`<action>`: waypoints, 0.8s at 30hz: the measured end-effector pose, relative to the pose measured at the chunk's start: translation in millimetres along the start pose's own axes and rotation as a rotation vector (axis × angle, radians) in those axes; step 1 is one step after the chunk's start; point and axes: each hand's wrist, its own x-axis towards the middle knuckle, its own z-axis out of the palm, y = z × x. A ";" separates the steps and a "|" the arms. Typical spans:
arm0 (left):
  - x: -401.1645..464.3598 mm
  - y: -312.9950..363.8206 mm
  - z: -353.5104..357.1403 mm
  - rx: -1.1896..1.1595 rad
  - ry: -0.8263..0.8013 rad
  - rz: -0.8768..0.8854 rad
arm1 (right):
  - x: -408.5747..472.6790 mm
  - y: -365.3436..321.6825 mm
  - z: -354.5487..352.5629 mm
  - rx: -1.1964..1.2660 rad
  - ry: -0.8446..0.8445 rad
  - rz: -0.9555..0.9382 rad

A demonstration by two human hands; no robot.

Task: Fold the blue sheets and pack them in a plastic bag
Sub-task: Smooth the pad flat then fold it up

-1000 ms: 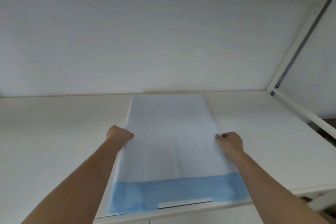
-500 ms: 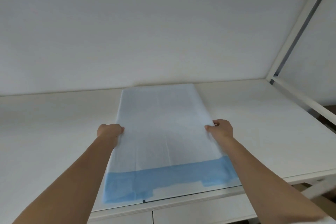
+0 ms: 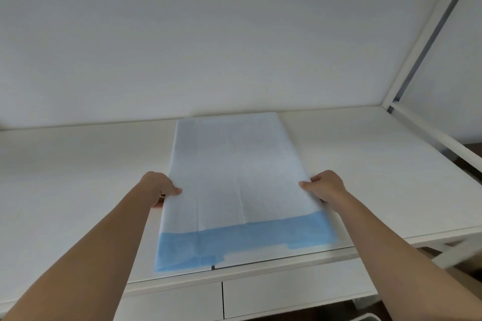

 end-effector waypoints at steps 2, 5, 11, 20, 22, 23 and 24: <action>-1.1 -0.3 1.6 -0.002 -0.008 -0.012 | -3.2 0.5 2.0 -0.005 0.022 -0.007; 8.1 -3.4 -0.1 0.002 0.002 -0.002 | -7.3 -1.2 4.1 0.013 0.050 -0.035; -1.4 0.3 5.0 0.216 0.130 0.106 | -15.3 -1.6 23.4 -0.006 0.119 -0.107; -18.8 11.2 30.9 0.725 0.410 0.337 | -25.4 -24.7 49.0 -0.523 0.343 -0.291; -14.2 7.7 44.2 0.699 0.357 0.548 | -20.6 -27.9 60.2 -0.515 0.292 -0.439; -11.2 5.6 52.4 0.678 0.298 0.628 | -18.2 -29.0 66.0 -0.506 0.244 -0.497; -9.2 3.2 60.5 0.654 0.237 0.666 | -16.2 -30.5 71.3 -0.489 0.193 -0.539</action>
